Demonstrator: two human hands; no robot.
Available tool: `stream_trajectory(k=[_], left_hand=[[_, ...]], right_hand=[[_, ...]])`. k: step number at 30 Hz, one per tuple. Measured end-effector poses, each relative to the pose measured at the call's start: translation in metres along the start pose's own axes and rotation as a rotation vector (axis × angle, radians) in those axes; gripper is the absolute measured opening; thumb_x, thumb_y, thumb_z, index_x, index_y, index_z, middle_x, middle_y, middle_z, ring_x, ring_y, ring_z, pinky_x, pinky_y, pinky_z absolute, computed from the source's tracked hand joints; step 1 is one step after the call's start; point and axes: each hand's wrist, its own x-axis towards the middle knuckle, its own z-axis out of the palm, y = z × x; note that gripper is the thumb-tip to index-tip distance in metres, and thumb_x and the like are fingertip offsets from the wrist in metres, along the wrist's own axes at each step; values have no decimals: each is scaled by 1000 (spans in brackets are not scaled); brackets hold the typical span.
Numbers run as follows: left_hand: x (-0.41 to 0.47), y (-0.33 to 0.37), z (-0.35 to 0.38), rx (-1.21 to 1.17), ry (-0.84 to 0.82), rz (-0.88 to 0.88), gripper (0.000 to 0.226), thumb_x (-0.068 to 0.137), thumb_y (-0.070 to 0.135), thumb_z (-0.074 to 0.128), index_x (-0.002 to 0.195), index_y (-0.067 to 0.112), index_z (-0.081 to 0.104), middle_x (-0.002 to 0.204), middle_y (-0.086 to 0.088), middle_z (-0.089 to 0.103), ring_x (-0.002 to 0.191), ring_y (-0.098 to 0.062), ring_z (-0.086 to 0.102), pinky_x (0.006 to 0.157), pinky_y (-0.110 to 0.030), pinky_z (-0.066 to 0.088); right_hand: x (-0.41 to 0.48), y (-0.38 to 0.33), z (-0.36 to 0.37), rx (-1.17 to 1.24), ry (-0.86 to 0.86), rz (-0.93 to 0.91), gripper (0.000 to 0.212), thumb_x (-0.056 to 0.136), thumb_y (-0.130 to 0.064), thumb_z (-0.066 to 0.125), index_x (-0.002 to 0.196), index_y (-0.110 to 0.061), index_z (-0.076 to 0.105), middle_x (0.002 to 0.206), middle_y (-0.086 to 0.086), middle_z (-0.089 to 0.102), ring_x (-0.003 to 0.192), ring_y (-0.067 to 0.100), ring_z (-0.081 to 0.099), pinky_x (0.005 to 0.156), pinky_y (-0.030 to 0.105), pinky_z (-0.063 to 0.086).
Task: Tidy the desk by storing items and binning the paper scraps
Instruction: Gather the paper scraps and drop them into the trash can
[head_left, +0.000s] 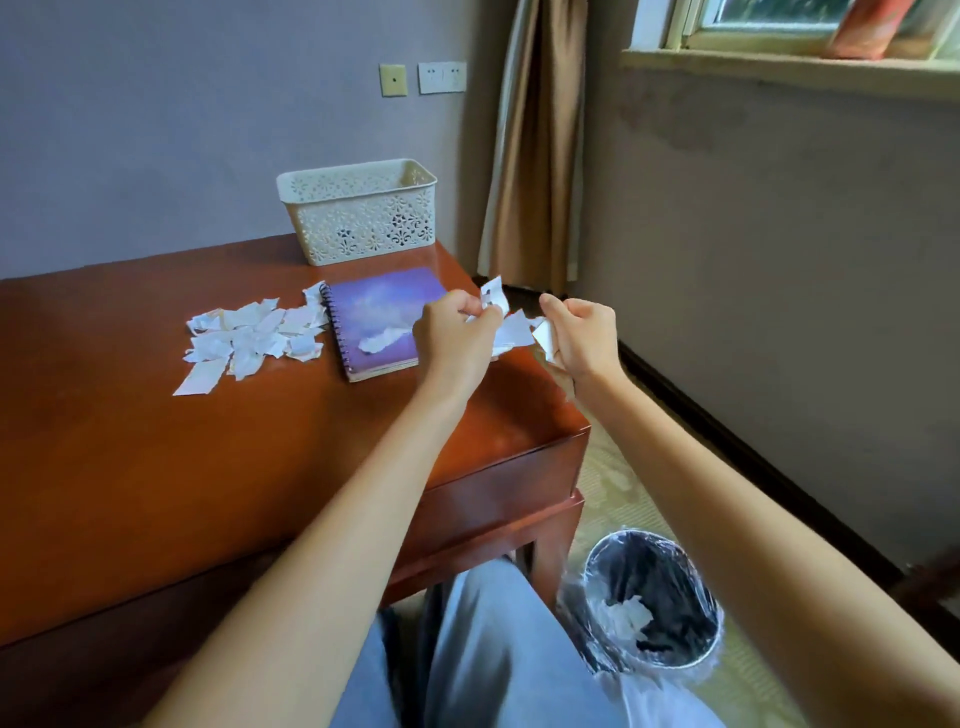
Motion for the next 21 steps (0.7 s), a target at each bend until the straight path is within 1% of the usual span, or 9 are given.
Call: stream_trajectory(k=[3,6,10,13,15,16,18,20,21], left_hand=[[-17,9,40,-46,-128,8,32,81,15,59,54,23,44,60,-1,52,67,-26,53,67,-37,53],[-42,10,88,-97,-258,5,32,78,16,59,52,22,40,52,6,40,56,-18,40,55,-27,35],[-81,-8,153,-70,-422,-22,32,84,14,57,56,22,43,57,6,44,56,-14,41,47,-21,33],[-103,-38,193,-55,-534,-142,31,85,14,57,58,19,44,58,5,45,54,-13,42,45,-14,40],[-110,-67,216,-15,-564,-285,31,83,14,58,56,17,43,62,4,48,59,-18,45,59,-29,51],[-112,-82,225,14,-569,-350,30,82,13,57,56,15,42,65,4,50,63,-21,47,63,-34,52],[-114,-112,242,81,-587,-434,26,81,11,55,59,13,41,68,4,49,67,-21,47,57,-28,45],[-113,-140,255,175,-619,-489,20,83,8,53,65,10,44,73,-5,49,66,-22,49,44,-16,40],[-112,-152,261,225,-632,-515,21,84,8,52,65,9,44,75,-8,50,67,-22,51,42,-15,39]], right_hand=[[2,14,-42,50,107,50,50,85,-20,54,45,-17,26,43,0,27,49,16,27,54,28,27],[1,37,-89,96,236,157,50,84,-16,53,45,-17,23,34,-10,22,46,14,22,46,25,23],[-6,88,-143,106,377,283,50,82,-13,53,45,-19,20,34,-11,18,49,14,20,48,25,20],[-13,132,-173,54,436,391,49,82,-13,53,45,-18,20,34,-10,20,48,13,20,48,26,19],[-20,163,-184,11,452,466,49,82,-14,53,44,-18,22,36,-9,23,46,12,22,49,26,21],[-23,178,-188,-19,450,509,49,82,-15,53,43,-17,23,32,-9,24,43,11,23,47,26,23],[-29,208,-192,-67,427,593,48,83,-16,52,42,-15,27,24,-8,26,40,10,27,46,25,26],[-33,239,-192,-97,410,678,48,85,-18,52,42,-13,32,22,-8,29,43,12,32,48,26,31],[-35,254,-191,-108,404,718,49,87,-19,52,41,-12,34,21,-7,31,43,13,34,50,26,33]])
